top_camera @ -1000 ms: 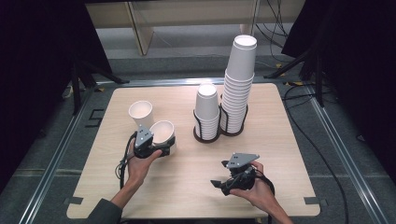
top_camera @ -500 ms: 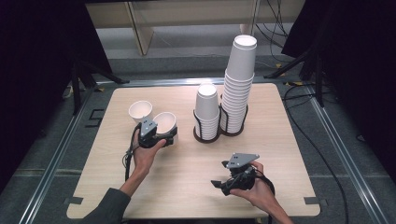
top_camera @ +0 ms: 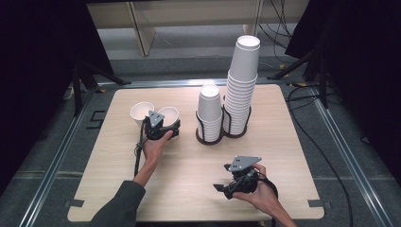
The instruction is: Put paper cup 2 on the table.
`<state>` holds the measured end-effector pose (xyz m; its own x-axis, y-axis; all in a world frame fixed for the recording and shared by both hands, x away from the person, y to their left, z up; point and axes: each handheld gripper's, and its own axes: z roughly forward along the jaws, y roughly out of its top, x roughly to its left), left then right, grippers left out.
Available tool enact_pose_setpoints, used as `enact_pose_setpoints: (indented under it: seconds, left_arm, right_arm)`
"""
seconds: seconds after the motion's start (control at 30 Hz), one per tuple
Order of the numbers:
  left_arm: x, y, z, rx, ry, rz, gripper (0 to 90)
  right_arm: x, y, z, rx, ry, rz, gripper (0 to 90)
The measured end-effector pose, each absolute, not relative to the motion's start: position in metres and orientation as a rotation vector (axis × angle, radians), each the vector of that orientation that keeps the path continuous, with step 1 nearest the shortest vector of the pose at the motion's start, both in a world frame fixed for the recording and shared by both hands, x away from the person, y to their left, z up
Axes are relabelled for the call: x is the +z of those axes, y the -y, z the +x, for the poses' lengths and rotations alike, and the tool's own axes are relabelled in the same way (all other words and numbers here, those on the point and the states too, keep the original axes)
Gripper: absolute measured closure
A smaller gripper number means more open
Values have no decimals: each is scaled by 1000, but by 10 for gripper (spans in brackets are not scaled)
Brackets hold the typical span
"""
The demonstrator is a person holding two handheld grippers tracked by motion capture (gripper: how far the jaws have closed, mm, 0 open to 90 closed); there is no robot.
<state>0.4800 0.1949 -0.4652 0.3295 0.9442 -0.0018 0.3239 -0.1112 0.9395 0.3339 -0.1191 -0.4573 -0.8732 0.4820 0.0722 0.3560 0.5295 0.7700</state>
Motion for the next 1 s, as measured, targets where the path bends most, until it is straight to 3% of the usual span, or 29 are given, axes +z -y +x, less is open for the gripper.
enact_pose_setpoints:
  seconds: [0.47,1.0]
  left_arm:
    - [-471,-184,489,881,-1211,1645,122]
    - [-486,-194,483,802,-1209,1695,142]
  right_arm:
    - [-457,119,333,1261,-2623,698,204]
    - [-458,119,333,1252,-2634,691,201]
